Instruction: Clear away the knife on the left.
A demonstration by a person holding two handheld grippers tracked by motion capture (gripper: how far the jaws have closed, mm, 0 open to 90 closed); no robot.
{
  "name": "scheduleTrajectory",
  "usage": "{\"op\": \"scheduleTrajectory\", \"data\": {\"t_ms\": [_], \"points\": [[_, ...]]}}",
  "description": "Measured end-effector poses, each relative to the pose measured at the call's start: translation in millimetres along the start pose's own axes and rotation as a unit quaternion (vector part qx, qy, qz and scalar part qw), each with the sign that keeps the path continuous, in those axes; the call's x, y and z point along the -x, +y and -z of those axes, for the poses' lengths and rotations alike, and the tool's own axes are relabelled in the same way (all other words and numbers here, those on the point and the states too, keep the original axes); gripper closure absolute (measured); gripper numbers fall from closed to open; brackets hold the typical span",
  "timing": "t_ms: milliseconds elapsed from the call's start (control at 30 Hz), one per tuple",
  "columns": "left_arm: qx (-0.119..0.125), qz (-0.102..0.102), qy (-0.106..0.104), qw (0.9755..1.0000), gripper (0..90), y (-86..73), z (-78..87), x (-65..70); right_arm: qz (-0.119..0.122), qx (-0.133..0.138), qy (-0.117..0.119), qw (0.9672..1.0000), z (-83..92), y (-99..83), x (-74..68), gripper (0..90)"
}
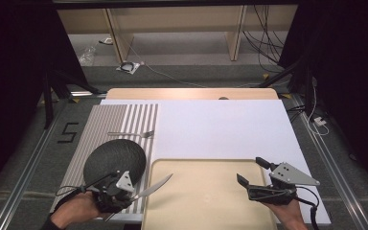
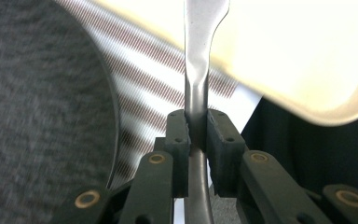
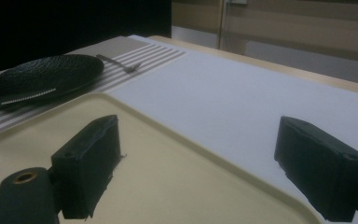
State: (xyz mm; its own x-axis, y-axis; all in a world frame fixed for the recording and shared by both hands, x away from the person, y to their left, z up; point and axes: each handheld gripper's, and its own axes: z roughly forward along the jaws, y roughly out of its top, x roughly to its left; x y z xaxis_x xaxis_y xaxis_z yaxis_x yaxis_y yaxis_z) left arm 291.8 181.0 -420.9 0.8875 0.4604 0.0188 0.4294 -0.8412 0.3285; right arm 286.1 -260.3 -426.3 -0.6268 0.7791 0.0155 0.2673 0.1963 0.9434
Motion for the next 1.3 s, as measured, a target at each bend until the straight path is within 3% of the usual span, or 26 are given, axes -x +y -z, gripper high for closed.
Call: {"op": "scheduleTrajectory", "data": {"t_ms": [233,367,833,1300], "points": [[0.021,-0.007,-0.019,0.9996,79.2,27.9,-4.1,7.9,0.0,0.004,0.0,1.0,0.1,0.1,0.0,15.2],[0.019,-0.009,-0.026,0.9994,79.2,37.9,-7.3,11.8,0.001,0.003,-0.001,1.0,0.3,0.0,0.6,15.2],[0.016,-0.016,-0.043,0.9988,79.2,62.2,-16.0,22.1,0.0,0.006,-0.001,1.0,0.7,0.4,0.6,15.2],[-0.002,-0.031,-0.056,0.9979,79.2,79.7,-28.9,43.5,0.001,0.006,-0.001,1.0,1.0,0.6,0.6,15.2]]}}
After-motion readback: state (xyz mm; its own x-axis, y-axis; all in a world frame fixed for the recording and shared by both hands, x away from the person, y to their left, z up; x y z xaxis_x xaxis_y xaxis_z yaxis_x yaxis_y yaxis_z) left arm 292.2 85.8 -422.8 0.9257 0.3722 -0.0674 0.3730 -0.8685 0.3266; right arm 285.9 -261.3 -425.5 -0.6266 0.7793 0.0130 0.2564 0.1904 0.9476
